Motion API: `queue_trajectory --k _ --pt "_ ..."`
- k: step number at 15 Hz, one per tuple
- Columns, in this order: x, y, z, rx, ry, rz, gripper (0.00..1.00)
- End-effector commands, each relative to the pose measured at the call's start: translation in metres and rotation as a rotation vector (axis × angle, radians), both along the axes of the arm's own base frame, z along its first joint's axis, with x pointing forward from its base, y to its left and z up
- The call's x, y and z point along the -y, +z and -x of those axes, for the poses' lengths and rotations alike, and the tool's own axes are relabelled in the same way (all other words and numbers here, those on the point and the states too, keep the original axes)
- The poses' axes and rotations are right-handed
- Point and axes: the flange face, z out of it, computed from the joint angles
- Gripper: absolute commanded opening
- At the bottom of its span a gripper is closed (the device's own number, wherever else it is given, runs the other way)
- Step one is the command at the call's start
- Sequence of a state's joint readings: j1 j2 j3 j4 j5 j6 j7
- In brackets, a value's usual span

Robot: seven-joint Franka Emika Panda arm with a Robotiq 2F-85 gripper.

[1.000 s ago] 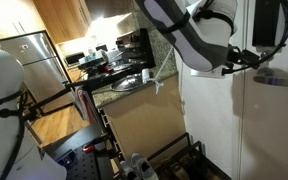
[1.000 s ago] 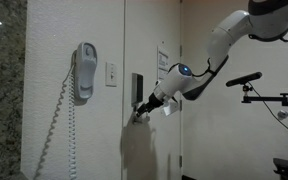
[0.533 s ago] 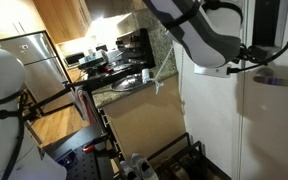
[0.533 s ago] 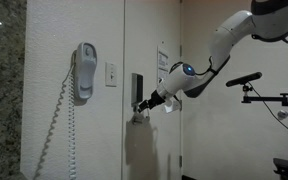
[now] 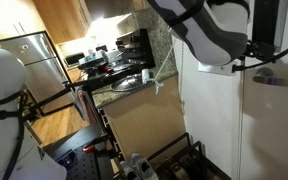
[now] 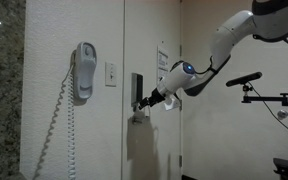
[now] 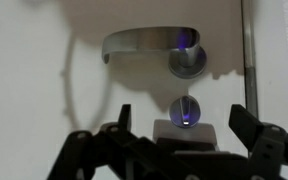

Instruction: Turn the lock on the door

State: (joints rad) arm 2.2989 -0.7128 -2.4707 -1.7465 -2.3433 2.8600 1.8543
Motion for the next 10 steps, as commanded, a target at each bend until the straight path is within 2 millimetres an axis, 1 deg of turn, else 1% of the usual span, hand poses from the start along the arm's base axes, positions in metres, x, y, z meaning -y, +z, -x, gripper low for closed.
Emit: queue_trajectory --k 1,3,6,10 --pt "-0.01 0.013 -0.012 0.041 0.003 -0.008 1.0" --pt "-0.015 0.014 -0.016 0.041 0.013 -0.02 1.0" --pt "-0.016 0.012 -0.02 0.042 0.012 -0.032 1.0" --pt "-0.009 0.01 -0.025 0.039 0.007 -0.046 1.0"
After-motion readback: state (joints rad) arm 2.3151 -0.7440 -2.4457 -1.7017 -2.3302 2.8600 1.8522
